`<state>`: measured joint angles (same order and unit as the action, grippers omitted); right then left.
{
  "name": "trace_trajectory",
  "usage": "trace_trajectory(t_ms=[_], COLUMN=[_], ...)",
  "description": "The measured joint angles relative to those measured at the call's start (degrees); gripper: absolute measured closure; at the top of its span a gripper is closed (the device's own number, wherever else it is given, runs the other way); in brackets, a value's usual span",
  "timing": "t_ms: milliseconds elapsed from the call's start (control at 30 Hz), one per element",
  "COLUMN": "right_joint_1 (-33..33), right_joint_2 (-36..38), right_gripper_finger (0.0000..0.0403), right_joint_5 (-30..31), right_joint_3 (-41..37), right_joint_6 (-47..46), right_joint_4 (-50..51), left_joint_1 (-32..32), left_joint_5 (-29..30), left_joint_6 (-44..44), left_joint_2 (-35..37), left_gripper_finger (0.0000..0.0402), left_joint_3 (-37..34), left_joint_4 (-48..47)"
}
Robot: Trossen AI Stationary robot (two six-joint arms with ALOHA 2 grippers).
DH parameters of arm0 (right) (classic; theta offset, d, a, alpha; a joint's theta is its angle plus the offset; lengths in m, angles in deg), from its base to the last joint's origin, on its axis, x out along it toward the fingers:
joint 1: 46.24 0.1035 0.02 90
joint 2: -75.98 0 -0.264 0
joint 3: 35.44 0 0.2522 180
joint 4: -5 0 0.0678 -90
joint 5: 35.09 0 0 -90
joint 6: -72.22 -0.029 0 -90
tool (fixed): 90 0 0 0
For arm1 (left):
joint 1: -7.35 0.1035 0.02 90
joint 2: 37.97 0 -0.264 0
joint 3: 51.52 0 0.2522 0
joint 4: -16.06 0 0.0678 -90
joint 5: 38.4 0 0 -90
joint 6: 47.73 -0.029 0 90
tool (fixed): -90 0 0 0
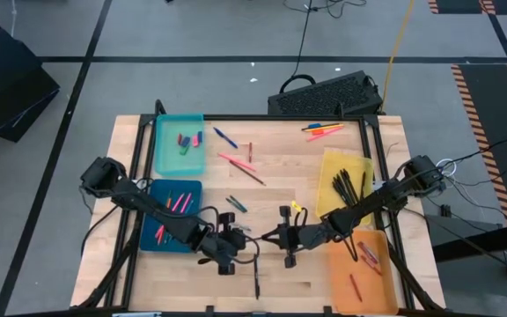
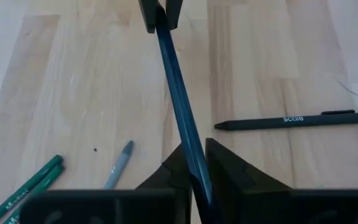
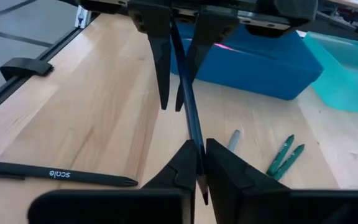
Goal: Sort crayons/erasers/pens/pencils in bins
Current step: Put the blue colored pencil into the blue bin
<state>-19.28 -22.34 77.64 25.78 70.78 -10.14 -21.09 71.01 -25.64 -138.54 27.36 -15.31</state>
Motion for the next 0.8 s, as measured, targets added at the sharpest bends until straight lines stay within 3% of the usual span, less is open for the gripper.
trace_trajectory(t_ms=[167,300,433,567,700,800], right_joint_1=[0.1,0.5,1.6,2.9,3.7,4.4], right_joint_2=[0.1,1.0,4.2,7.6,8.7,8.6], right_gripper_finger=[0.0354,0.0295,0.0235,0.0196,0.0184,0.0185], right_joint_5=[0.2,0.4,1.7,2.5,4.7,5.6], right_joint_3=[0.0,-0.1,-0.1,-0.2,-0.2,-0.2], right_joint_6=[-0.3,-0.3,0.2,0.6,-1.5,-2.1], right_joint_4=[-0.2,0.0,0.5,3.0,4.9,5.6], left_joint_1=[-0.2,-0.7,-1.3,-2.3,-5.1,-7.5], left_joint_5=[0.5,1.4,4.9,6.5,4.9,1.7], left_joint_6=[0.6,0.8,4.5,17.2,37.5,52.6], left_joint_2=[0.7,3.1,8.0,14.1,19.0,20.4], left_gripper_finger=[0.0366,0.0366,0.0367,0.0367,0.0367,0.0367], left_joint_3=[0.0,0.0,0.1,0.1,0.0,-0.1], left_joint_4=[-0.6,-3.6,-12.7,-31.7,-54.7,-66.4])
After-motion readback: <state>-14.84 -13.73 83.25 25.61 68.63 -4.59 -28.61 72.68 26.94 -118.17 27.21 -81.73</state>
